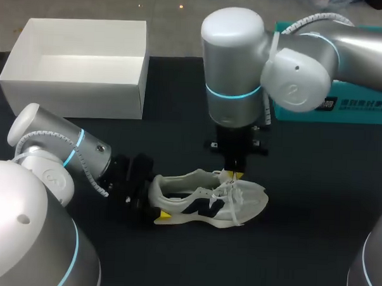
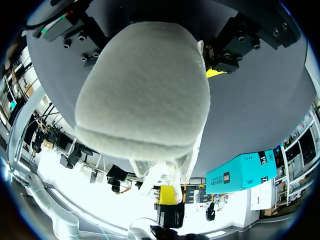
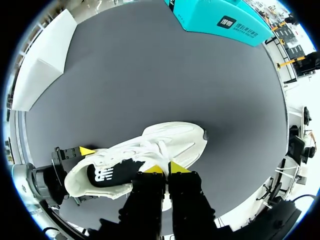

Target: Take the shoe out of the shoebox, open the shoe tongue, remove and reinsert the insole, then place the shoe into the shoebox

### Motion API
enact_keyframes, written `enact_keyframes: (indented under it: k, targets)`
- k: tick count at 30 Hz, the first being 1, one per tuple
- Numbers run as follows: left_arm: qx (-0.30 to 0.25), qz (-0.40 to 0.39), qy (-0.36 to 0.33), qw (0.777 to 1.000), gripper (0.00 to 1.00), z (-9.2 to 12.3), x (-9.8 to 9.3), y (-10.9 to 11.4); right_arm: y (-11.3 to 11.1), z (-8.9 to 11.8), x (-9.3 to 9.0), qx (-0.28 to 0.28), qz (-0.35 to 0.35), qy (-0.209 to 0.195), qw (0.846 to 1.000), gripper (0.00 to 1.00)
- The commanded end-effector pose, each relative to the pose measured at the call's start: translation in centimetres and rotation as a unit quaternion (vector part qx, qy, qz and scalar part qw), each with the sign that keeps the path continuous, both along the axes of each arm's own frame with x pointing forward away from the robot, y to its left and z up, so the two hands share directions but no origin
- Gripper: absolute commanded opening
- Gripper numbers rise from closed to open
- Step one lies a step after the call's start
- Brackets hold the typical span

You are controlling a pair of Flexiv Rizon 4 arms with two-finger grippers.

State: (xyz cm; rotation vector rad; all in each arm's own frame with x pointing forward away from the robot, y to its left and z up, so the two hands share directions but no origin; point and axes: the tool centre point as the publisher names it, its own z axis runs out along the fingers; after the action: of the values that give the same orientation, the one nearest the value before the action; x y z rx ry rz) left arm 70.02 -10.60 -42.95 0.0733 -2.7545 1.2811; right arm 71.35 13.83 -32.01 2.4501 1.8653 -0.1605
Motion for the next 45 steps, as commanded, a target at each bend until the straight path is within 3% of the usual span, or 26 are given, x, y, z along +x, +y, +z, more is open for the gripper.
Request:
enact_keyframes:
  k: [1, 8, 15, 23, 45]
  targets:
    - [0.004, 0.000, 0.001, 1.000, 0.00, -0.5, -0.4, -0.2, -0.2, -0.1, -0.4, 0.021, -0.010, -0.011, 1.000, 0.00]
    - [0.004, 0.000, 0.001, 1.000, 0.00, -0.5, -0.4, -0.2, -0.8, -0.2, -0.2, 0.038, -0.012, -0.007, 0.999, 0.00]
    - [0.004, 0.000, 0.001, 1.000, 0.00, -0.5, -0.4, -0.2, -2.2, -0.3, -0.1, 0.187, 0.003, 0.017, 0.982, 0.00]
    - [0.004, 0.000, 0.001, 1.000, 0.00, -0.5, -0.4, -0.2, -2.9, -1.2, 0.0, 0.247, 0.003, 0.025, 0.969, 0.00]
    - [0.004, 0.000, 0.001, 1.000, 0.00, -0.5, -0.4, -0.2, -4.3, -3.6, -0.1, 0.233, -0.029, 0.040, 0.971, 0.00]
